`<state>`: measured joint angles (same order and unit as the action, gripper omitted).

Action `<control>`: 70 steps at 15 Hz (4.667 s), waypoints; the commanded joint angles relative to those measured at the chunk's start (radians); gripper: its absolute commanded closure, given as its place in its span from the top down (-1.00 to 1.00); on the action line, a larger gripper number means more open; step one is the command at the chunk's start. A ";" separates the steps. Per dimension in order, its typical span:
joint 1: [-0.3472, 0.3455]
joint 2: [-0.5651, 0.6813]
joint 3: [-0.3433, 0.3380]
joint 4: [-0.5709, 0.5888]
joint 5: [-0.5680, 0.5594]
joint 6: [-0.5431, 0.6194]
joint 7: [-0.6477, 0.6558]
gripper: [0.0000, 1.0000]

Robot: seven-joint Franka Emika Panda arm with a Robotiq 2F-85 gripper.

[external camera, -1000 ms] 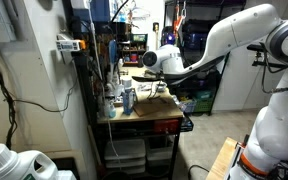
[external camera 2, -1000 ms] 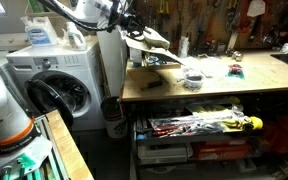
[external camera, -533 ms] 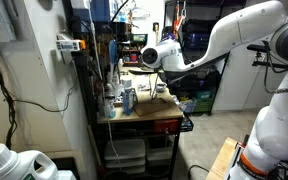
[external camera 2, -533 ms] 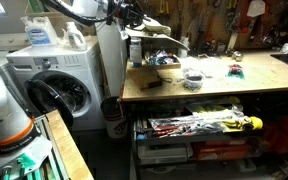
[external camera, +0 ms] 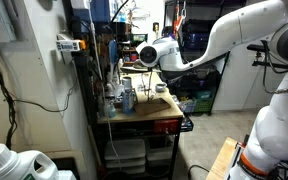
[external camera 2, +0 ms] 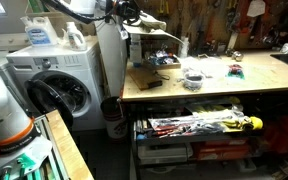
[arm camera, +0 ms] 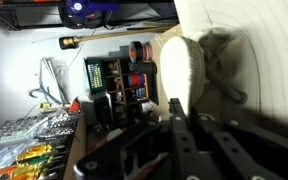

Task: Put the hat on the white can

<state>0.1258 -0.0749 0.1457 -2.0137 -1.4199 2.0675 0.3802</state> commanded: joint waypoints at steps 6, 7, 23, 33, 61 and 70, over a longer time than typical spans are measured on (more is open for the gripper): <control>0.017 0.052 0.011 0.040 -0.074 0.094 0.167 -0.98; 0.018 0.057 0.011 0.044 -0.067 0.115 0.180 -0.98; 0.020 0.101 0.010 0.042 -0.055 0.329 0.174 -0.98; 0.018 0.114 0.009 0.026 -0.039 0.358 0.046 -0.98; -0.006 0.069 -0.019 -0.006 0.107 0.437 -0.172 1.00; -0.028 0.003 -0.049 -0.084 0.376 0.546 -0.299 1.00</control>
<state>0.1106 -0.0171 0.1115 -2.0287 -1.1387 2.5658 0.1335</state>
